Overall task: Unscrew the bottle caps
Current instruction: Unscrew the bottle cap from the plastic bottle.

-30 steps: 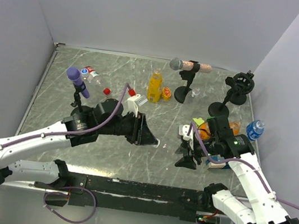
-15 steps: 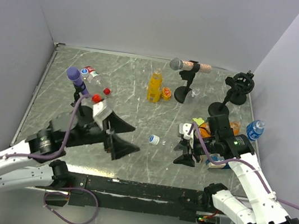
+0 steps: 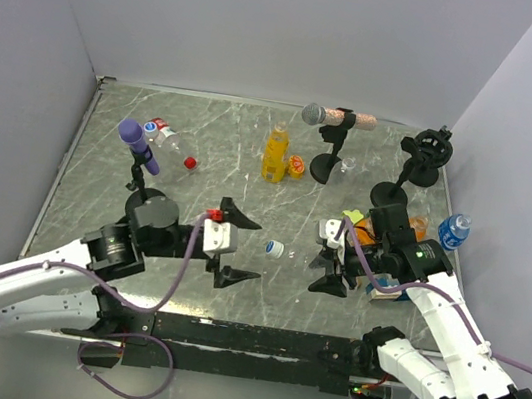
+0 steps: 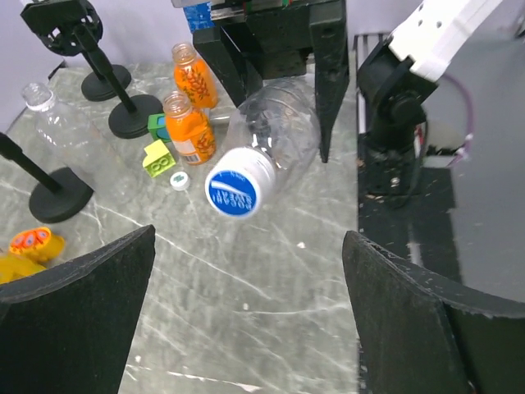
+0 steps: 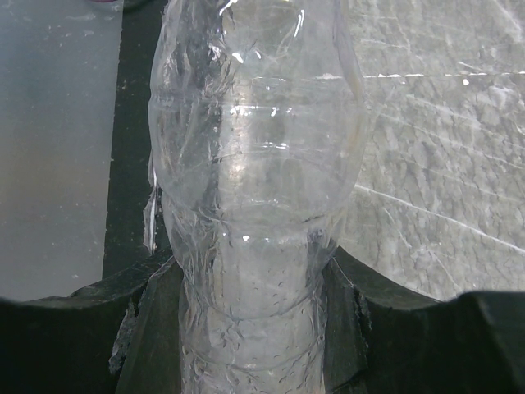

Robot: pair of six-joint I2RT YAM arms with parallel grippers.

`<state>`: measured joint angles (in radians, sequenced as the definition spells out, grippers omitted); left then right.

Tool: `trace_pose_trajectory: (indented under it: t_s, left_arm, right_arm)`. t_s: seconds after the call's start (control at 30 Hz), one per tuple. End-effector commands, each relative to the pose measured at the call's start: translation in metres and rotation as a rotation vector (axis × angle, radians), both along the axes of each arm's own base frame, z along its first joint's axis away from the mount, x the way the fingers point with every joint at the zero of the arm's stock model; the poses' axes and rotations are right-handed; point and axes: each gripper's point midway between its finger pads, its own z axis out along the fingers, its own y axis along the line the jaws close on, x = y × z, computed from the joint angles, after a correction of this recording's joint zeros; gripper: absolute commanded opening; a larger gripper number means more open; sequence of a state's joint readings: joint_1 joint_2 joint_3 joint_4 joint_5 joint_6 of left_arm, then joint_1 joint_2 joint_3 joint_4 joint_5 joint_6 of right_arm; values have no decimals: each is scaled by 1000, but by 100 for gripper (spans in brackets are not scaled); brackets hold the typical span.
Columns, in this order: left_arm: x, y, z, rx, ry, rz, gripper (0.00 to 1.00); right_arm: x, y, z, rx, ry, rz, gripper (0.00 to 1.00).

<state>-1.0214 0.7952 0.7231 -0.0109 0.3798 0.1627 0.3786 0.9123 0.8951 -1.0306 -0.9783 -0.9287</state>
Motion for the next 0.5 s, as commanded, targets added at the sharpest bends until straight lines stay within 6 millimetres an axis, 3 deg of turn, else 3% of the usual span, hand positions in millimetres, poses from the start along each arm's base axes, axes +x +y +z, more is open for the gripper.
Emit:
trace_pose_trajectory:
  t_s: [0.0, 0.47]
  left_arm:
    - [3, -14, 27, -44, -149, -57, 99]
    - [7, -28, 29, -23, -143, -95, 73]
  right_arm:
    - [3, 6, 11, 52, -40, 25, 27]
    - [3, 6, 11, 56, -45, 24, 27]
